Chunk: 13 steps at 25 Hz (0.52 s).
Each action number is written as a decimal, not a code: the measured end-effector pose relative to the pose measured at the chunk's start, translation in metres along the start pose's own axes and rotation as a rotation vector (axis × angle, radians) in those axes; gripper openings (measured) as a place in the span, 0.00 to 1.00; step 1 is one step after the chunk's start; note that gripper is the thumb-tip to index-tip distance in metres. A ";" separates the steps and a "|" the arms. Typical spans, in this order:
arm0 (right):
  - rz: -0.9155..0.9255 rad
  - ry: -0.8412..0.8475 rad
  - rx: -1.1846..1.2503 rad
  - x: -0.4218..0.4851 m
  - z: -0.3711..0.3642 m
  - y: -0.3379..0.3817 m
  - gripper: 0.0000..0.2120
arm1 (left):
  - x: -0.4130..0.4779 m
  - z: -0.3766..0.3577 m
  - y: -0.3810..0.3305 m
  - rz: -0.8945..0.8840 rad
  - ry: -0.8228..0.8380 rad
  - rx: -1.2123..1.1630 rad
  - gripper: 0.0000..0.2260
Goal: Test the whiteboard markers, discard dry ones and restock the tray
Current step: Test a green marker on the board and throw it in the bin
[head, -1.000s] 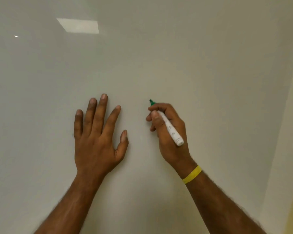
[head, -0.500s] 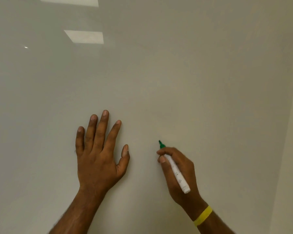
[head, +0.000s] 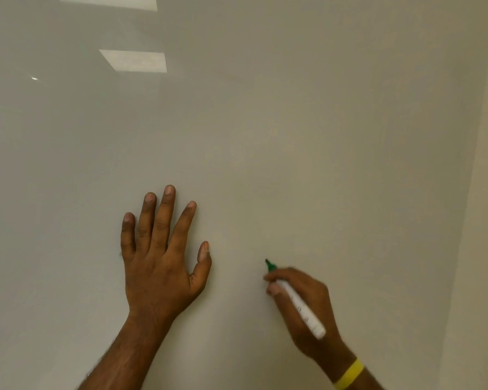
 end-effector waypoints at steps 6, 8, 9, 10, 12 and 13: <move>0.035 -0.205 0.339 0.082 0.047 0.034 0.13 | -0.003 0.000 0.000 -0.007 -0.019 -0.006 0.27; 0.024 -0.220 0.358 0.100 0.050 0.039 0.15 | -0.004 0.001 0.000 -0.011 -0.018 -0.006 0.27; 0.044 -0.198 0.336 0.105 0.046 0.043 0.16 | -0.005 0.001 0.000 -0.011 -0.017 -0.007 0.27; 0.076 -0.152 0.280 0.106 0.039 0.046 0.17 | -0.005 0.001 0.001 -0.012 -0.018 -0.009 0.27; 0.139 -0.055 0.142 0.099 0.023 0.047 0.18 | -0.005 0.001 0.000 -0.015 -0.021 -0.010 0.27; 0.149 -0.052 0.110 0.093 0.021 0.043 0.17 | -0.004 0.001 0.000 -0.017 -0.020 -0.011 0.27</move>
Point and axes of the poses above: each hand's wrist, its own x-axis towards the middle knuckle, its own z-axis out of the back of the hand, y = z × x, the point moved 8 cm from there along x, towards the middle knuckle, and after that the axes turned 14 degrees about y, right-handed, at the moved point
